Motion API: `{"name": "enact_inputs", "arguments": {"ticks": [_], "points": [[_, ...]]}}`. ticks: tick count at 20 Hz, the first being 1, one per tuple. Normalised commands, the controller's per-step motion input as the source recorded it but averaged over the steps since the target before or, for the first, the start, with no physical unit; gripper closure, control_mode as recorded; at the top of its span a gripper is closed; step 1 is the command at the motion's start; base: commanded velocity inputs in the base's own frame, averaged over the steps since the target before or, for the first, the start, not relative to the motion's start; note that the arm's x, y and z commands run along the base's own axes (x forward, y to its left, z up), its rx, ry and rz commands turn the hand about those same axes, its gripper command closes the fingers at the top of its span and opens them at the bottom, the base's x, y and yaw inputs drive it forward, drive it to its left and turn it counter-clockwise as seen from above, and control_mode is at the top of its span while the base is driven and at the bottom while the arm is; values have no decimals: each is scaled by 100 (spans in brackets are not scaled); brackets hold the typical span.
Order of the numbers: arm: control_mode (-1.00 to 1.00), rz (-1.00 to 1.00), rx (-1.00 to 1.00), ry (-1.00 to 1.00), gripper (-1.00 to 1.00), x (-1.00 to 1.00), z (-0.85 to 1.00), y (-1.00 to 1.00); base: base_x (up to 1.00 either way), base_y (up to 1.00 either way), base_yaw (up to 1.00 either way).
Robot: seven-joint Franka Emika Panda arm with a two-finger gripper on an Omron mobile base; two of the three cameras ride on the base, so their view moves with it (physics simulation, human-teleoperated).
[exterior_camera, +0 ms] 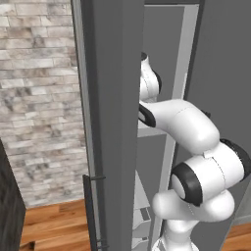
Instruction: Take the bell pepper and bell pepper out of the freezer and place them in the tupperware container on the counter. Then put the tupperware containing the vegetables back in the freezer.
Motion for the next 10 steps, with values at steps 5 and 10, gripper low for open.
{"name": "enact_inputs", "arguments": {"ticks": [5,10], "points": [[-100,-4,0,5,-100,2,-17,0,0,0,0],[-100,-3,0,5,100,1,-18,0,0,0,0]]}}
